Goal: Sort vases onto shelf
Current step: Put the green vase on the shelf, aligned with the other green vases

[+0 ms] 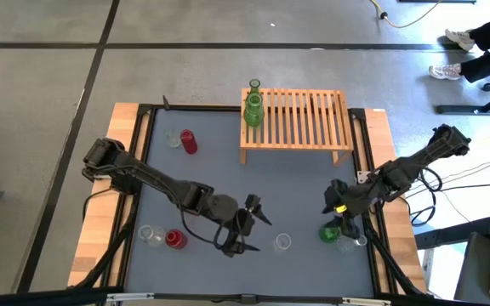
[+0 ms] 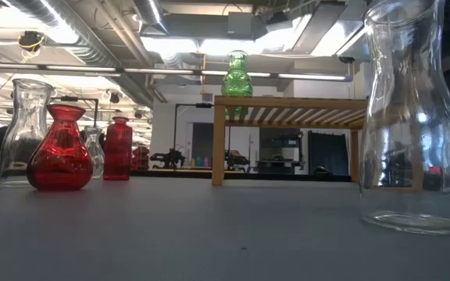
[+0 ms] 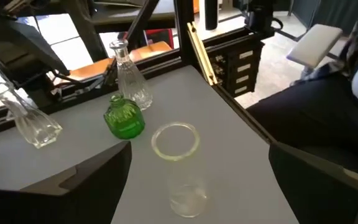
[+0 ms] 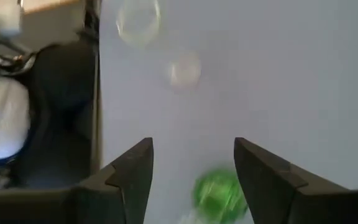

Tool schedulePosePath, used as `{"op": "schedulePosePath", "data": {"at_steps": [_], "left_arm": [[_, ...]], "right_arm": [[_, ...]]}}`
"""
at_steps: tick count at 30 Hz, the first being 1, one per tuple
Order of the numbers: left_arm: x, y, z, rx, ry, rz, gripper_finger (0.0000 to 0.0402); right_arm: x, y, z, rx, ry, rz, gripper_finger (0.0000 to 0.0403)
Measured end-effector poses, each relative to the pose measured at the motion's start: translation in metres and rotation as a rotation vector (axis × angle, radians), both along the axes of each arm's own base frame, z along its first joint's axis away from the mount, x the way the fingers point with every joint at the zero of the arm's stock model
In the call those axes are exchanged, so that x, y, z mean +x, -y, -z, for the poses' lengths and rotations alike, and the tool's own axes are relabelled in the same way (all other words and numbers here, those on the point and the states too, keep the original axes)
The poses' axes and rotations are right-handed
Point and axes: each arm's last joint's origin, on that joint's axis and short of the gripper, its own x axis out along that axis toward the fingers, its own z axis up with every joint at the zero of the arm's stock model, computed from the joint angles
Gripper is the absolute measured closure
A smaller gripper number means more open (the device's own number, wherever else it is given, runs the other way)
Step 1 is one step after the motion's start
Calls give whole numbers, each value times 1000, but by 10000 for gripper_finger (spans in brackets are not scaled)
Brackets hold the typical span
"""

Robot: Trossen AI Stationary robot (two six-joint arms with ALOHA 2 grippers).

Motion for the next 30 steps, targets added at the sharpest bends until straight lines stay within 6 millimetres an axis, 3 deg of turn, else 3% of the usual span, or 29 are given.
{"op": "schedulePosePath", "data": {"at_steps": [5,10,21,30], "left_arm": [[0,-2,1,2,-7,-11,27],[1,-3,1,13,-8,-41,27],[1,-3,1,15,-7,-46,27],[1,-3,1,14,-7,-46,27]], "right_arm": [[-11,-3,15,25,-195,54,194],[-8,-15,35,-12,-297,34,194],[12,-37,72,-155,-452,-8,194],[17,-41,80,-177,-468,-27,194]]}}
